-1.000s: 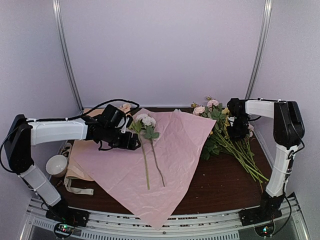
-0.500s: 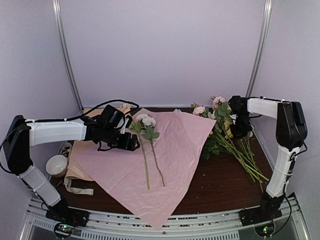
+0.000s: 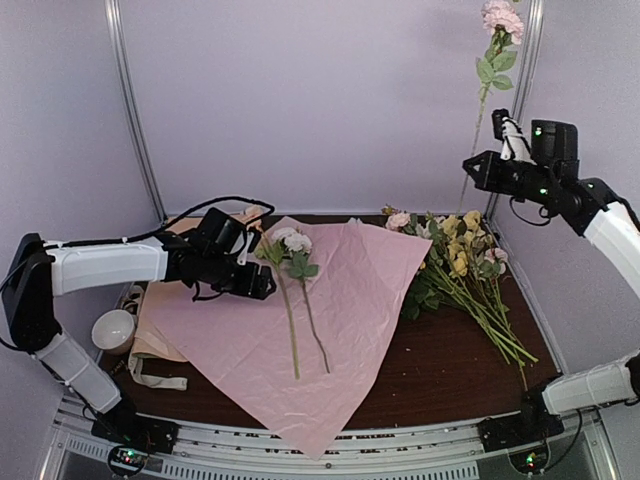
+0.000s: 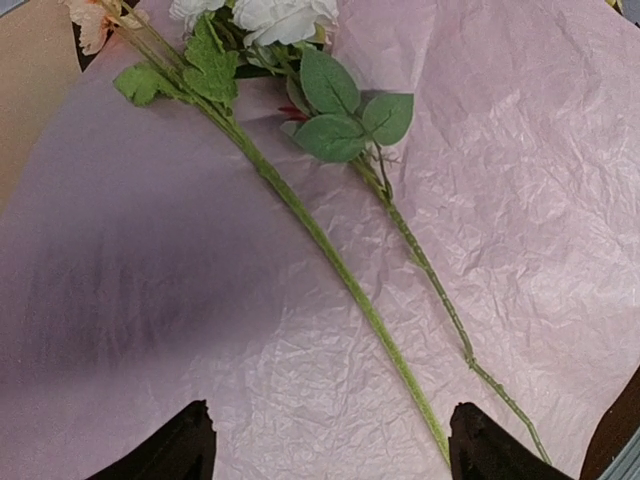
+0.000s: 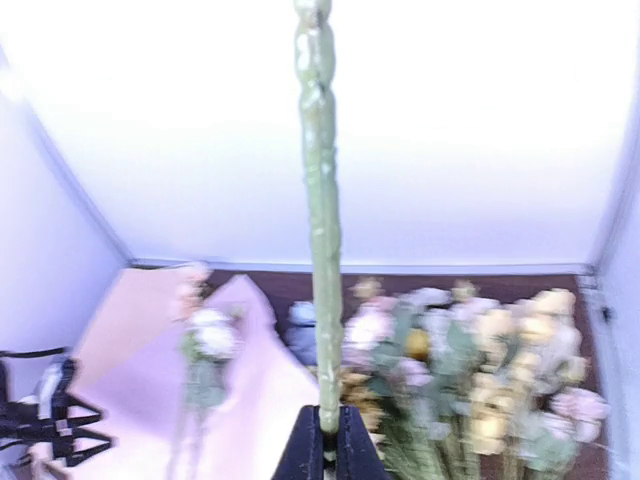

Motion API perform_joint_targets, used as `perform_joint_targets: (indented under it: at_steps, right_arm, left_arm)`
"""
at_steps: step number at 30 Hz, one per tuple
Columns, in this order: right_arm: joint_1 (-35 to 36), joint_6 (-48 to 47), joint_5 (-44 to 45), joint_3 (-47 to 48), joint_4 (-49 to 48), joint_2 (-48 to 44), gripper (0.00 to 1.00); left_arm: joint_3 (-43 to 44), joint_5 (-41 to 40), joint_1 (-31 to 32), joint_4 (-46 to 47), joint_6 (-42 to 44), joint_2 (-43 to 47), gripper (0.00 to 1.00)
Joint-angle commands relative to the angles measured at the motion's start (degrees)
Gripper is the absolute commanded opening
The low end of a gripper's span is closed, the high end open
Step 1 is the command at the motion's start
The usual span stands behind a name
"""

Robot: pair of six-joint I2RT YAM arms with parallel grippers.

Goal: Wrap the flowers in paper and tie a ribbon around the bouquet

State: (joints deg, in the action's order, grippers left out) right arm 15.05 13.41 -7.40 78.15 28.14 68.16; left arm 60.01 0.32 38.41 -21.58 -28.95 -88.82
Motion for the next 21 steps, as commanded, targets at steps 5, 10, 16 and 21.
perform_joint_targets:
  at_steps: [5,10,16,21]
  right_arm:
    - [25.71,19.45,-26.57,4.47,-12.82,24.54,0.00]
    - [35.42,23.99,-26.55,10.56,-11.84,39.79,0.00]
    - [36.72,28.60,-24.39,12.71,-12.74,49.12,0.00]
    - [36.15,23.71,-21.58,13.66,-6.57,48.12,0.28]
  left_arm:
    - [-0.51,-5.23,-0.12,-2.24,2.10,3.90,0.85]
    - [-3.96,-6.92,-1.15,-2.08,1.60,7.25,0.87]
    - [-6.31,-7.23,-2.24,-2.06,1.25,9.04,0.87]
    - [-6.45,-7.60,-2.46,-2.23,1.40,8.97,0.87]
